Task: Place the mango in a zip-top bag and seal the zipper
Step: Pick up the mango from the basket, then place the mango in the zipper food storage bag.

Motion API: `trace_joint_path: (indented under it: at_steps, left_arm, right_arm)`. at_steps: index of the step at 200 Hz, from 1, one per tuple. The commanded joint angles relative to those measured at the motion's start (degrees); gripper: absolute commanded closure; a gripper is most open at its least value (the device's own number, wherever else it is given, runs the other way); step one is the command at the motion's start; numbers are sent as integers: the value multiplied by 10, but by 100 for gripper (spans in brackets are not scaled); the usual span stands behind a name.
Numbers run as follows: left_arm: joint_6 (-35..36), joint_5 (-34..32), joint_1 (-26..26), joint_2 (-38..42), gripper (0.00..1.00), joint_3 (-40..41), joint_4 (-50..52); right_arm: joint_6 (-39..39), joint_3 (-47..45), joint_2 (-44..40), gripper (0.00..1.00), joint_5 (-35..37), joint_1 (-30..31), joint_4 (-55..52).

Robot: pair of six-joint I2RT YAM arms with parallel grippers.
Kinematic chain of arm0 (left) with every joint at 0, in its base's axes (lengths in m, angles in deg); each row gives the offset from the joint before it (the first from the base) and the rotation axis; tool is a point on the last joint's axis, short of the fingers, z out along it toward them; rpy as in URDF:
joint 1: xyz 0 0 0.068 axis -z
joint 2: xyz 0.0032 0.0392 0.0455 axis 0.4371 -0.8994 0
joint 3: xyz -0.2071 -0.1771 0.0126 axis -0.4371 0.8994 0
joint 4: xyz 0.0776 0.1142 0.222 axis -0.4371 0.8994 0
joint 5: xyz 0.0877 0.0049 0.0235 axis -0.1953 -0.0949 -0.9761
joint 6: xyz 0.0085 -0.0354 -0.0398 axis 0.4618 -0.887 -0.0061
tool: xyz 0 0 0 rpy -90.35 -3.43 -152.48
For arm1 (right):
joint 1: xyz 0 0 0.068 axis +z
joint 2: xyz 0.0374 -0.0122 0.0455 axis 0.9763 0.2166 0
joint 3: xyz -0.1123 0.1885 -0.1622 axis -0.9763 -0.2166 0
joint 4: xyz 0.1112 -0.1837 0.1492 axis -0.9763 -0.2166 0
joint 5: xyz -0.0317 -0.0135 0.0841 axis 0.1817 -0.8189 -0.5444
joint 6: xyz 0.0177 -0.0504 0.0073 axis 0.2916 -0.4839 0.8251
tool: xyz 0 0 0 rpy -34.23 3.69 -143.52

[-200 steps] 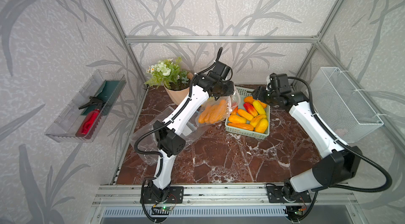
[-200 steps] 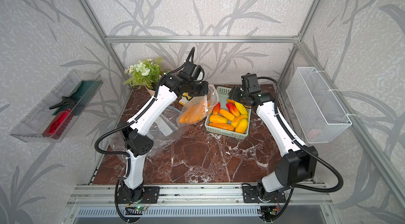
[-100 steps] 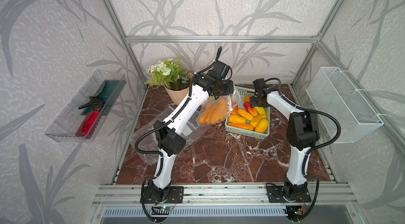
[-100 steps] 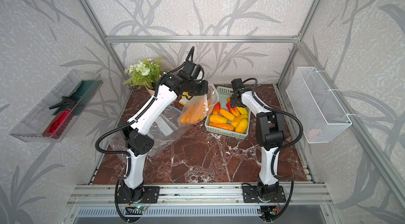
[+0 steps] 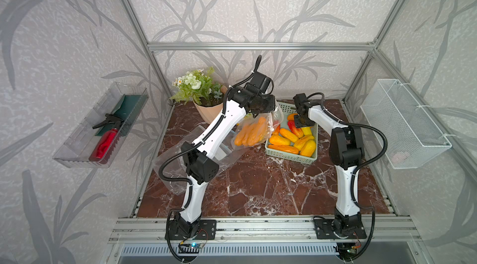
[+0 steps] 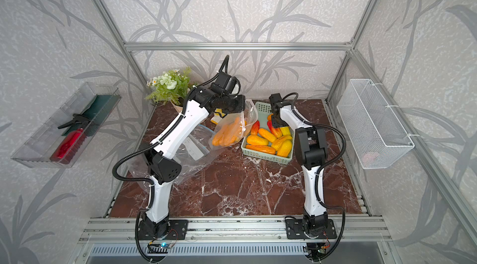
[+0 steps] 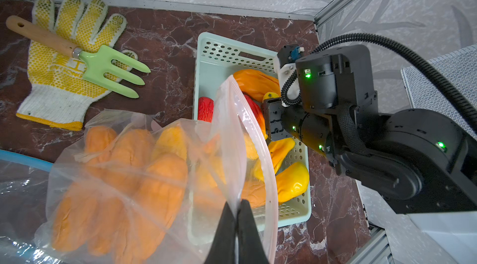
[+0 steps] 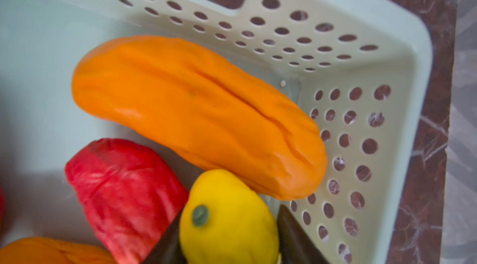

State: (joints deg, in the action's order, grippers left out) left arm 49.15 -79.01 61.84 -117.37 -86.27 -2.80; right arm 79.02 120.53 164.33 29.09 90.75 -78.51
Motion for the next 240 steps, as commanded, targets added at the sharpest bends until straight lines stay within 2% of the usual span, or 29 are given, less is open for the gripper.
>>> trace_joint_path:
  at_steps: [1,15,49,69,100,123,147,183,189,202,215,230,240]
  left_arm:
    - [-4,3,-2,-1,100,-20,3]
    - [-7,3,-2,-2,100,-20,0]
    - [-11,2,-2,-4,100,-19,-3]
    - [-13,0,-2,-5,100,-20,-5]
    - [-12,-1,-3,-8,100,-20,-5]
    - [-13,0,-3,-8,100,-20,-7]
    - [-12,0,-3,-11,100,-22,-7]
    - [-11,2,-3,-12,100,-23,-8]
    - [-10,1,-4,-11,100,-23,-8]
    - [-10,1,-4,-11,100,-23,-7]
    - [-10,0,-5,-11,100,-23,-7]
    - [-10,0,-5,-11,100,-23,-7]
    - [-11,1,-5,-12,100,-24,-6]
  right_arm:
    - [3,-8,-19,69,7,-1,-3]
    - [1,-15,-46,74,2,-1,11]
    - [39,-23,-156,78,-43,6,36]
    - [87,-57,-237,78,-144,6,90]
    - [220,-133,-341,78,-287,22,196]
    - [302,-175,-358,78,-343,56,257]
    - [378,-234,-363,78,-370,79,320]
    - [412,-241,-320,78,-420,95,318]
    - [415,-233,-312,74,-428,96,298]
    - [410,-224,-310,57,-427,98,270]
    - [398,-222,-331,41,-394,102,241]
    - [381,-223,-365,31,-358,103,210]
    - [376,-224,-386,28,-338,103,185]
